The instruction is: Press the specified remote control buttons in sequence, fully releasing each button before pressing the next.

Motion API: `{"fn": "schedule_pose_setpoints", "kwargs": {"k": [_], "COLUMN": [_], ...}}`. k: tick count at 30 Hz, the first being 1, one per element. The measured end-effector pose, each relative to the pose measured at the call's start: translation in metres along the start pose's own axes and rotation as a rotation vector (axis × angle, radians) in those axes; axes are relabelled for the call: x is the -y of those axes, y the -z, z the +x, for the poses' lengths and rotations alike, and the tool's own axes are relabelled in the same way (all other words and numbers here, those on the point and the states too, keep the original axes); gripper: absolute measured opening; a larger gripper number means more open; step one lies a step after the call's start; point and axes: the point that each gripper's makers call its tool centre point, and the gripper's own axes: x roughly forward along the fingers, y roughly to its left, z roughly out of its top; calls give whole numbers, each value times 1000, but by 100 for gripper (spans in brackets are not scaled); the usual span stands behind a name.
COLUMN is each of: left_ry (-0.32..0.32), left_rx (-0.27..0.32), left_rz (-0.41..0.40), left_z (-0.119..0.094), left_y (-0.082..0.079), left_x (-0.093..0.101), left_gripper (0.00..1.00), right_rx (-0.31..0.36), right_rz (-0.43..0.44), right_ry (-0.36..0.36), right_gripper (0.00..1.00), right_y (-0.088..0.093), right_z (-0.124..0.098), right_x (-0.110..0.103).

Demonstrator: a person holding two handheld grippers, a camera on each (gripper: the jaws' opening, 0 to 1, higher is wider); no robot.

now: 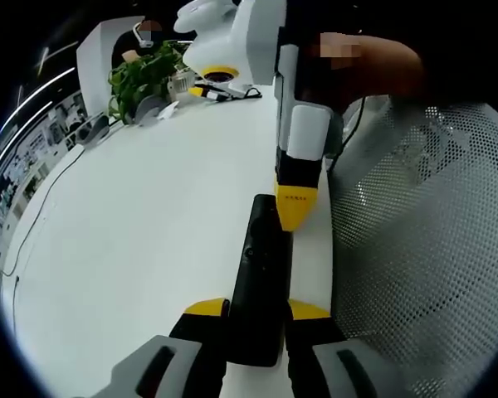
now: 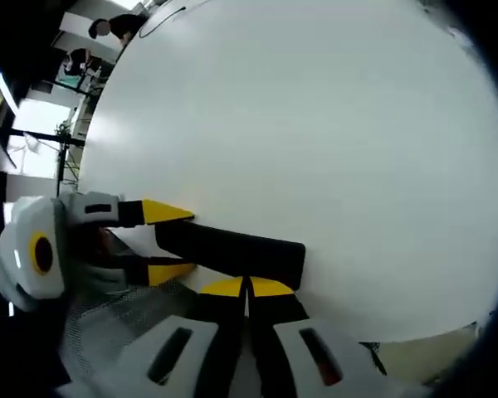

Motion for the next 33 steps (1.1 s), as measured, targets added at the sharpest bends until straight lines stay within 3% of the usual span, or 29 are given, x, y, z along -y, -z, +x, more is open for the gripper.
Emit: {"fn": "schedule_pose_setpoints", "kwargs": {"k": [6,13,25,33], "left_ry": [5,4,6,12], "left_rx": [-1,-1,3,10], "left_rz": [9,12,18,24], "left_z": [1,1,0,1], "left_y": [0,0,-1,-2], "left_x": [1,1,2,3], "left_gripper": [26,26,25,25], "right_rx": [-17,-15,119,117], "right_rz": [-59,-21,-87,-109], "right_ry": [35,12,51,52], "right_gripper": [0,0,0,0], "right_y": [0,1,-20,-21], "right_z": [2,0,-6,-3], "right_x": [0,1,0,-2]}}
